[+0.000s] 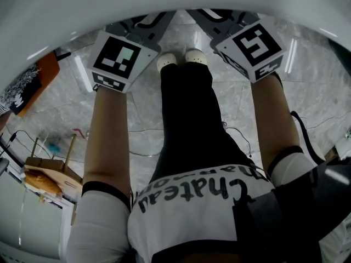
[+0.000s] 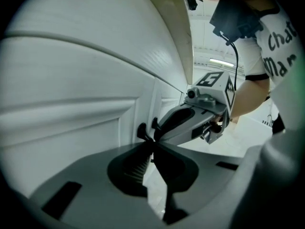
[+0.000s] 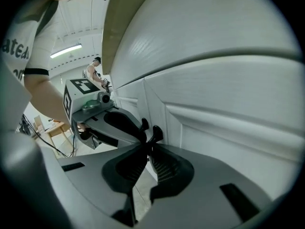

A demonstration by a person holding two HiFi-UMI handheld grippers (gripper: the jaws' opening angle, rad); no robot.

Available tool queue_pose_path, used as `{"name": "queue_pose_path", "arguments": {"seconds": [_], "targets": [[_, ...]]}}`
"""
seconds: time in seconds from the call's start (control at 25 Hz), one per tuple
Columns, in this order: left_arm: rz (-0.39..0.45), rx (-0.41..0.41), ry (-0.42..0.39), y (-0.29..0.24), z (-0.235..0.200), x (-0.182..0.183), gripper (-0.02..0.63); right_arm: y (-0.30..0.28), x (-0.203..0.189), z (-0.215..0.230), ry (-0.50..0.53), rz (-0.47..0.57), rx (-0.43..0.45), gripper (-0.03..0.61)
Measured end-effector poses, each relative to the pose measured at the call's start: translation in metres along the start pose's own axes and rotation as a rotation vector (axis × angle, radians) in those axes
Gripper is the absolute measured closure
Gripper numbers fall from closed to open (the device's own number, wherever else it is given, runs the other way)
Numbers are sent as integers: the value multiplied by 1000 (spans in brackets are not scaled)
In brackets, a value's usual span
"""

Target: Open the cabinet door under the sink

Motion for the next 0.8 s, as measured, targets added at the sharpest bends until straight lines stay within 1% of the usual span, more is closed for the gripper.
{"name": "queue_pose_path", "arguments": {"seconds": [0.52,0.8], "targets": [[-59,-114,-67,8,25,-7,588,15,-5,-12,30,-109,32,538],[-87,-129,-21,12,28,-9,588,25,-10,-22,58,-176,66,538]]}}
Point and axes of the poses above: the fingertips, and each gripper's own axes: y backward along the fingers, z to its right, x out of its top, the point moved 9 cm from there along y, backward along the fingers, and after that the axes turned 6 degrees about -x, right-handed, at the moved point
